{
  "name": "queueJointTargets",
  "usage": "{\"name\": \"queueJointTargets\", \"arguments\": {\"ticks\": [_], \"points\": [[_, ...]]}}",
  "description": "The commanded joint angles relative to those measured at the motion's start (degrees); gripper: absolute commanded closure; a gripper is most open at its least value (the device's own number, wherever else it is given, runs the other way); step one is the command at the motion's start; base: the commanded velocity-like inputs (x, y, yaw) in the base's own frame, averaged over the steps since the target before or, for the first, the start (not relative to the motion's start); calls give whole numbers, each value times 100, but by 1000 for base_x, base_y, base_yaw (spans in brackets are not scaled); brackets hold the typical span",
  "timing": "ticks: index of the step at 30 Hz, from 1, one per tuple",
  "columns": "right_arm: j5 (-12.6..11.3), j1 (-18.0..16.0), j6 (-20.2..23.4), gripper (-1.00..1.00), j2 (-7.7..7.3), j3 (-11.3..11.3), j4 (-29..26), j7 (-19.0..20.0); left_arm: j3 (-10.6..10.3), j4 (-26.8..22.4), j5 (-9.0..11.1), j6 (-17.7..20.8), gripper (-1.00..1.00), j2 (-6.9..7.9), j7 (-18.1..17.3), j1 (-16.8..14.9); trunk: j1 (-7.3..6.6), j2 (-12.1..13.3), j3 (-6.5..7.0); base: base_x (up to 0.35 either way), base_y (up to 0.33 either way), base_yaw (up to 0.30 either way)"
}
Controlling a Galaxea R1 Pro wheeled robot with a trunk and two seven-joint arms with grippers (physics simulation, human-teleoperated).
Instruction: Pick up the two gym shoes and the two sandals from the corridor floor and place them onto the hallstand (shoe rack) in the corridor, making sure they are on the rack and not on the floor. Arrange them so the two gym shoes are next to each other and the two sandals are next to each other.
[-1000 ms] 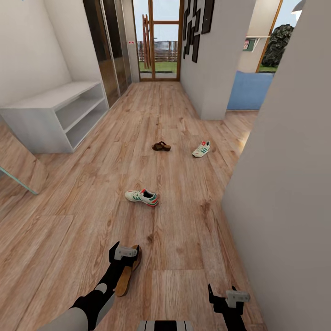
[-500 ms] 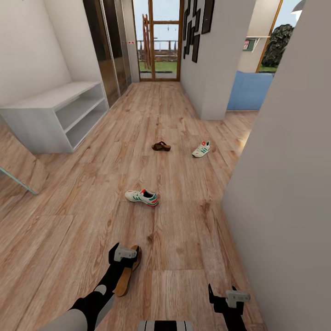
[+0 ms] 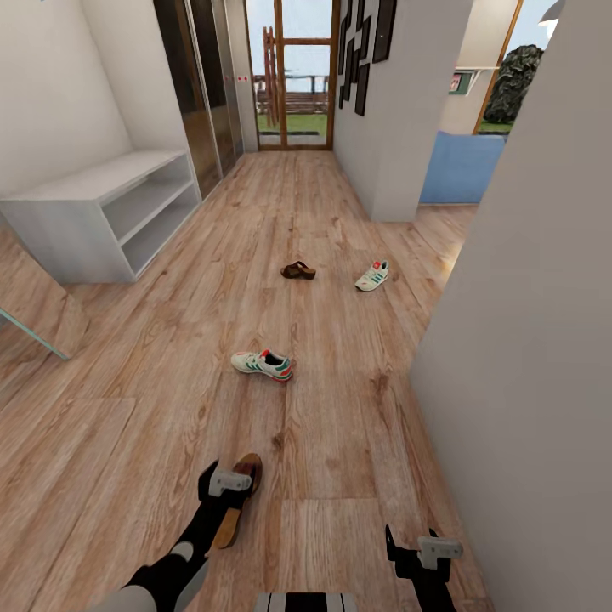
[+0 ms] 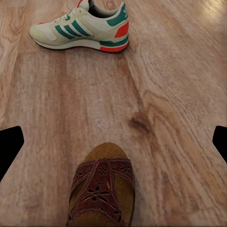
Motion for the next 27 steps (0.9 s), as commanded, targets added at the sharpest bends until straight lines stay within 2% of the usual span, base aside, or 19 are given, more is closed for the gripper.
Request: {"name": "queueJointTargets", "arguments": {"ticks": [1, 20, 27], "points": [[0, 0, 0, -100, 0, 0, 0, 0, 0, 1, 0, -1, -100, 0, 0, 0, 0, 0, 0, 0, 0, 0], [-2, 0, 0, -100, -3, 0, 0, 0, -23, 128, -32, -242, -100, 9, -2, 157, 0, 0, 0, 0, 0, 0], [-1, 0, -2, -100, -3, 0, 0, 0, -26, 138, -189, -437, -100, 16, -5, 291, 0, 0, 0, 0, 0, 0]]}}
